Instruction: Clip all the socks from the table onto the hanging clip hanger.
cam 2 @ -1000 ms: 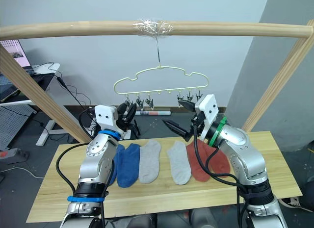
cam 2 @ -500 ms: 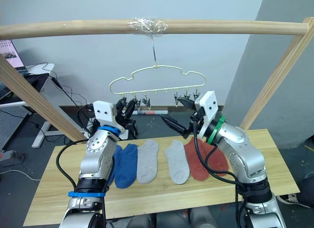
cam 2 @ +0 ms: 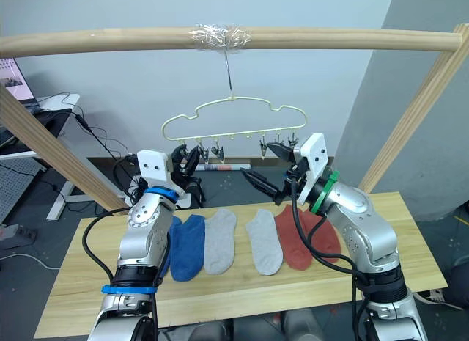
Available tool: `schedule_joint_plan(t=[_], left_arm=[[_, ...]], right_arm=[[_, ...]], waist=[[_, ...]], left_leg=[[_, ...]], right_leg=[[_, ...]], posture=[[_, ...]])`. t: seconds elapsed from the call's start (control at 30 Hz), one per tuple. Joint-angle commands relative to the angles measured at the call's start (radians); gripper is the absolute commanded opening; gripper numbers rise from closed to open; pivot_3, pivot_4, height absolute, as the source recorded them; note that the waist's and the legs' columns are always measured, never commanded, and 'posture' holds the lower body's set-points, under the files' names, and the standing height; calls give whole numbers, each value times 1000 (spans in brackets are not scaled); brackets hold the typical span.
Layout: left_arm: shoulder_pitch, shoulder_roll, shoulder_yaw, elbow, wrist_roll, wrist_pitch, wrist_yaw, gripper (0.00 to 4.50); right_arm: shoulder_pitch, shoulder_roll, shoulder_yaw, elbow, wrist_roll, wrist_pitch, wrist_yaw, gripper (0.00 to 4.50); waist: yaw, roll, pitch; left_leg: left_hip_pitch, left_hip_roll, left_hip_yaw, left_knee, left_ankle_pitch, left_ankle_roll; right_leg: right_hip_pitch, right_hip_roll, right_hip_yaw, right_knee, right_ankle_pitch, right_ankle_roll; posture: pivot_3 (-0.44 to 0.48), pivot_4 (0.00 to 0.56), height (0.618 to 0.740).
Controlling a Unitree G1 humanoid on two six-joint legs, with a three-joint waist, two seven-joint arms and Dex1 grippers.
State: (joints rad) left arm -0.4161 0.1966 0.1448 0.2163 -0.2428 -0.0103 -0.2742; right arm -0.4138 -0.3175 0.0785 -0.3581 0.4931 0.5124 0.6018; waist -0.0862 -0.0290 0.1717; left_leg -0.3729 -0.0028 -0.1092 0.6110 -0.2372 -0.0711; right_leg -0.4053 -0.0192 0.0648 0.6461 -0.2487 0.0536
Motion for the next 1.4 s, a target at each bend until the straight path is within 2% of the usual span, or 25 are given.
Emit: schedule_joint_plan(t=[0.03, 0.4, 0.63, 0.83, 0.93, 1.07, 1.17, 1.4], left_arm=[[-21, 12, 9, -12, 10, -24, 0, 1748], [-23, 11, 12, -17, 3, -30, -6, 1748], [-22, 7, 10, -29, -2, -34, -10, 304], [-19, 13, 13, -35, -4, -34, -13, 239], [-14, 19, 8, -42, 2, -18, -13, 239], [-1, 35, -8, -55, 24, 16, -15, 239], [14, 46, -5, -73, 23, 31, -21, 239], [51, 61, 3, -115, 13, 70, -31, 239]], right_arm=[[-21, 3, -19, -45, 18, -7, -6, 4500], [-37, 7, -32, -29, 25, -6, -10, 4500], [-34, 9, -35, -25, 24, -6, -10, 4500], [-18, 17, -28, -28, 24, 1, -15, 4500], [37, -26, 19, -19, -52, 30, -36, 4500], [152, -74, 61, 72, -230, 0, -142, 4500], [203, -117, 71, 193, -322, -21, -169, 4500], [135, -79, 45, 554, -405, -85, -226, 4500]], waist=[[0, 0, 0], [0, 0, 0], [0, 0, 0], [1, 0, 0], [2, 0, 0], [5, 0, 0], [5, 0, 0], [0, 0, 0]], left_leg=[[0, 0, 0, 0, 0, 0], [-1, 0, -1, 1, 0, 0], [-1, 0, -1, 1, 0, 0], [-1, 0, -1, 1, 0, 0], [-1, 0, -1, 1, 0, 0], [-2, 0, -1, 1, 0, 0], [-2, -1, 0, 1, 0, 0], [1, 0, 1, 2, 0, 0]], right_leg=[[0, 0, 0, 0, 0, 0], [-1, 0, 0, 0, 0, 0], [-1, 0, 0, 0, 0, 0], [-1, 0, 0, 0, 0, 0], [-1, 0, -1, 0, 0, 0], [-1, 0, -1, 0, 0, 0], [-1, -1, 0, 0, 0, 0], [0, 0, 1, 3, 1, 0]], posture=[[-120, 151, 740], [-116, 152, 740], [-110, 152, 740], [-102, 153, 740], [-96, 153, 740], [-82, 154, 740], [-76, 156, 740], [-52, 155, 740]])
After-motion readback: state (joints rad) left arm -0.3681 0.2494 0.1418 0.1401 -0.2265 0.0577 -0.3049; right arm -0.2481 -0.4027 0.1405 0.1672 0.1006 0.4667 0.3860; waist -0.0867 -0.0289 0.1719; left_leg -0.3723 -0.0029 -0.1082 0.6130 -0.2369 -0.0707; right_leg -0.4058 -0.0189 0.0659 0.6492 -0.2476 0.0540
